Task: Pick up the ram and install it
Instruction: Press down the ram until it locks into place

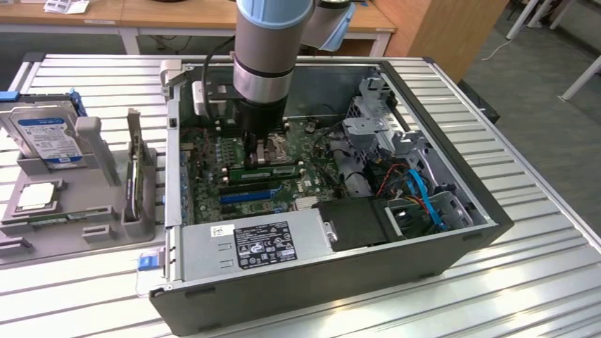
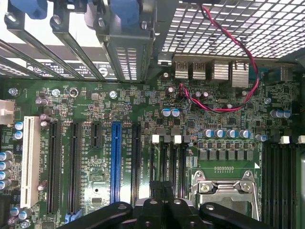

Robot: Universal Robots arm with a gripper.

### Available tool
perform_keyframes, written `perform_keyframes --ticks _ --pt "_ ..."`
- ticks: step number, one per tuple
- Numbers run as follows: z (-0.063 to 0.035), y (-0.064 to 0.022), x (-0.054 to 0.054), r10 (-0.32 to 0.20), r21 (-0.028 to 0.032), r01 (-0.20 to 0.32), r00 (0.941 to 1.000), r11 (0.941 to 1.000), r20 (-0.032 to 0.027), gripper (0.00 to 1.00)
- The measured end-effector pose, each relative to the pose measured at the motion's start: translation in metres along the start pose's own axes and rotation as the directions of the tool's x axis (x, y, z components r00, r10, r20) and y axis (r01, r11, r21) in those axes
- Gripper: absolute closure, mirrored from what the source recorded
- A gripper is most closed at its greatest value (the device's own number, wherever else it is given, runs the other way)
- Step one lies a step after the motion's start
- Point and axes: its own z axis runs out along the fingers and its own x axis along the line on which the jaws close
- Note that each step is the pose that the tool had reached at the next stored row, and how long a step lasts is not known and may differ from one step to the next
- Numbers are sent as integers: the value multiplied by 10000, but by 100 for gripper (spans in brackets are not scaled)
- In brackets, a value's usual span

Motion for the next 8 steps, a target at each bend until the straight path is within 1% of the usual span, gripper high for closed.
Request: perform_keyframes --ticks 8 --pt "20 -1 2 0 0 0 10000 10000 -1 90"
